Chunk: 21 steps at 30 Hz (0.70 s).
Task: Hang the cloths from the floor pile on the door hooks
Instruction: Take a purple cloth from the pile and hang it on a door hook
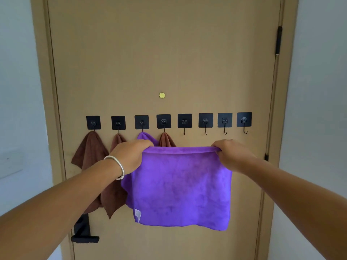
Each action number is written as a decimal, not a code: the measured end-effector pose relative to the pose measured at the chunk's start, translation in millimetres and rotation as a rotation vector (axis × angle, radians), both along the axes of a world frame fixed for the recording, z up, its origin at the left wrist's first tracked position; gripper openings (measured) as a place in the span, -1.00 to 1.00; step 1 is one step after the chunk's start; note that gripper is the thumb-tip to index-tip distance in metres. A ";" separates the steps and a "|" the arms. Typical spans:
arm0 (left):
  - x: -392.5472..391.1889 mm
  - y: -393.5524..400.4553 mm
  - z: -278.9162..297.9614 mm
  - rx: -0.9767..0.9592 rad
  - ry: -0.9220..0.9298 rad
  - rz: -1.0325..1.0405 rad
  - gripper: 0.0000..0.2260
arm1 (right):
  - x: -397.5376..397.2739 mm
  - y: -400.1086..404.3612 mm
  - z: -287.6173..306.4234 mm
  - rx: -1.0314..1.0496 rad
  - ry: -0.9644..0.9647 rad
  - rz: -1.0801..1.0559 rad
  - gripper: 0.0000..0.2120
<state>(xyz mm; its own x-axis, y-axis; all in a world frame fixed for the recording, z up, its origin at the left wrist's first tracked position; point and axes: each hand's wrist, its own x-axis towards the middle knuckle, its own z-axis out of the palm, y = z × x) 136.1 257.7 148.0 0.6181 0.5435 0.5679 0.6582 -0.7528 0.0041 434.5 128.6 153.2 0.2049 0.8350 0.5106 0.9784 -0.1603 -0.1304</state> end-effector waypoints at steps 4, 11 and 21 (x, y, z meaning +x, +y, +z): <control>24.5 15.7 1.2 0.233 0.120 -0.032 -0.46 | 24.1 29.2 3.3 0.114 -0.008 0.098 -0.59; 76.8 55.5 6.5 0.309 0.404 -0.078 -0.64 | 80.2 77.2 5.3 0.093 -0.234 0.245 -0.73; 130.0 95.7 7.8 0.210 0.235 0.231 -0.39 | 103.2 143.5 11.6 0.234 -0.574 0.416 -0.51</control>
